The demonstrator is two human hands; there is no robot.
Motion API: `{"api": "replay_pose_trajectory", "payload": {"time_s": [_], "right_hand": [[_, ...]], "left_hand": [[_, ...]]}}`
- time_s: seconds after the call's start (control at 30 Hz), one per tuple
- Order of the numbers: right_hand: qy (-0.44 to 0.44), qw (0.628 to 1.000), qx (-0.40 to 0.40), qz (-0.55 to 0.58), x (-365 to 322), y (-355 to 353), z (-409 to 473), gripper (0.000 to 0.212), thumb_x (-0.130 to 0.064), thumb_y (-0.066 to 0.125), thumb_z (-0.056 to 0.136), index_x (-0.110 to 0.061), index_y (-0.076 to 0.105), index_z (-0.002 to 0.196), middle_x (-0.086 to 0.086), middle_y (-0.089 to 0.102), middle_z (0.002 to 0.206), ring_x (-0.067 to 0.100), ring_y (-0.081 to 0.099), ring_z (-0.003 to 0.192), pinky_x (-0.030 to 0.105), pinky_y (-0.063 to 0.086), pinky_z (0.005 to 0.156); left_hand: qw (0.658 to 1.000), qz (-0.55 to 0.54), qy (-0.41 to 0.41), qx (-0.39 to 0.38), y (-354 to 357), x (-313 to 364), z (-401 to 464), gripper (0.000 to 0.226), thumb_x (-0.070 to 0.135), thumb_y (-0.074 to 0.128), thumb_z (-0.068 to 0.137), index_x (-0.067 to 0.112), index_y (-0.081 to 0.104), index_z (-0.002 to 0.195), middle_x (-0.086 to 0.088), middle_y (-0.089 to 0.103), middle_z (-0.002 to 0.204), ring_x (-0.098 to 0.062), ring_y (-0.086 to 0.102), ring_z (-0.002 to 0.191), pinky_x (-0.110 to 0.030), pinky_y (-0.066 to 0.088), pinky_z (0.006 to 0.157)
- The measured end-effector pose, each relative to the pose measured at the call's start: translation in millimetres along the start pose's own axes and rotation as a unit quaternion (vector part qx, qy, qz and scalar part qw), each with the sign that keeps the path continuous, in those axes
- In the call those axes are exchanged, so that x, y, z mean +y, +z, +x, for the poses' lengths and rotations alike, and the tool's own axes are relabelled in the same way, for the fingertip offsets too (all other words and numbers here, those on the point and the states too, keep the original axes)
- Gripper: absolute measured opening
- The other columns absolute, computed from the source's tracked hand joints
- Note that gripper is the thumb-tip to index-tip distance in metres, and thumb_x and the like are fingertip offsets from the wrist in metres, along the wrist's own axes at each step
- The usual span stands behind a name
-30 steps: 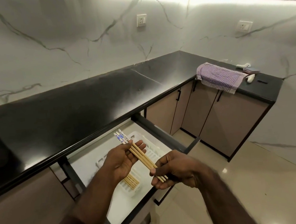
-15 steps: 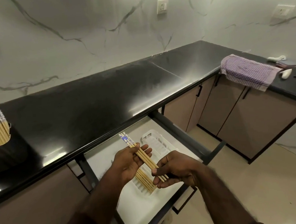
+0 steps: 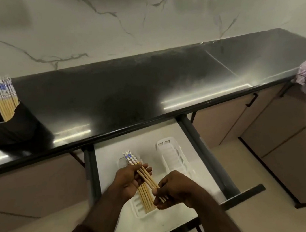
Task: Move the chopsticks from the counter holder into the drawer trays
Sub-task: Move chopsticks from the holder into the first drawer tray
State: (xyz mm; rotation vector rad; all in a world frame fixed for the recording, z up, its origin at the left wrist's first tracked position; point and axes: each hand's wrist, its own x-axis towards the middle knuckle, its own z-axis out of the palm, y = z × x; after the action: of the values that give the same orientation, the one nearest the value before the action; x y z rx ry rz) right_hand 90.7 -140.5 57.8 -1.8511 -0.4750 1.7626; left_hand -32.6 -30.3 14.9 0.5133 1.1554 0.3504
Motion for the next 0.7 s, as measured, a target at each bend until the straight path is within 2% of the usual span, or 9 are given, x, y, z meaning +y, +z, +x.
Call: {"api": "replay_pose_trajectory", "payload": {"time_s": [0.1, 0.2, 0.33, 0.4, 0.53, 0.7], "right_hand": [[0.022, 1.000, 0.002, -0.011, 9, -2, 25, 0.033, -0.009, 0.067, 0.091, 0.018, 0.064, 0.109, 0.018, 0.069, 0.078, 0.021, 0.068, 0.063, 0.030, 0.062, 0.064], [0.045, 0.998, 0.010, -0.045, 18, 3, 50, 0.030, -0.012, 0.065, 0.093, 0.013, 0.066, 0.109, 0.013, 0.069, 0.076, 0.018, 0.068, 0.061, 0.030, 0.062, 0.063], [0.049, 0.995, 0.033, -0.079, 32, 13, 85, 0.020, -0.014, 0.067, 0.092, 0.005, 0.070, 0.098, 0.012, 0.071, 0.075, 0.020, 0.071, 0.063, 0.039, 0.063, 0.070], [0.057, 0.994, 0.038, -0.088, 35, 19, 98, 0.020, -0.014, 0.068, 0.091, 0.004, 0.070, 0.099, 0.013, 0.073, 0.079, 0.019, 0.071, 0.062, 0.037, 0.063, 0.067], [0.061, 0.990, 0.042, -0.120, 37, 28, 112, 0.023, -0.016, 0.069, 0.090, 0.001, 0.067, 0.106, 0.008, 0.070, 0.077, 0.016, 0.069, 0.058, 0.026, 0.059, 0.051], [0.061, 0.988, 0.040, -0.139, 43, 36, 127, 0.028, -0.012, 0.066, 0.092, -0.001, 0.062, 0.117, 0.006, 0.070, 0.081, 0.016, 0.070, 0.060, 0.029, 0.062, 0.057]], "left_hand": [[0.999, -0.011, -0.003, 0.041, 1, -10, 14, 0.028, 0.006, 0.048, 0.098, -0.014, 0.057, 0.115, -0.026, 0.065, 0.092, -0.033, 0.066, 0.083, -0.039, 0.060, 0.067], [0.997, -0.013, -0.001, 0.077, -1, -16, 27, 0.027, 0.001, 0.048, 0.096, -0.012, 0.057, 0.117, -0.024, 0.063, 0.095, -0.032, 0.065, 0.082, -0.044, 0.055, 0.078], [0.995, 0.013, -0.006, 0.097, -8, -17, 41, 0.025, 0.000, 0.049, 0.095, -0.008, 0.060, 0.115, -0.025, 0.061, 0.096, -0.032, 0.062, 0.082, -0.049, 0.051, 0.088], [0.994, 0.023, -0.006, 0.105, -12, -17, 46, 0.021, 0.000, 0.049, 0.095, -0.006, 0.062, 0.110, -0.024, 0.062, 0.093, -0.033, 0.062, 0.084, -0.050, 0.050, 0.090], [0.991, 0.039, -0.007, 0.124, -19, -19, 56, 0.023, -0.004, 0.045, 0.096, 0.001, 0.065, 0.106, -0.026, 0.067, 0.104, -0.034, 0.064, 0.090, -0.044, 0.053, 0.076], [0.989, 0.049, -0.018, 0.135, -24, -26, 65, 0.029, -0.009, 0.044, 0.094, 0.006, 0.066, 0.104, -0.026, 0.067, 0.112, -0.038, 0.064, 0.101, -0.042, 0.054, 0.071]]}}
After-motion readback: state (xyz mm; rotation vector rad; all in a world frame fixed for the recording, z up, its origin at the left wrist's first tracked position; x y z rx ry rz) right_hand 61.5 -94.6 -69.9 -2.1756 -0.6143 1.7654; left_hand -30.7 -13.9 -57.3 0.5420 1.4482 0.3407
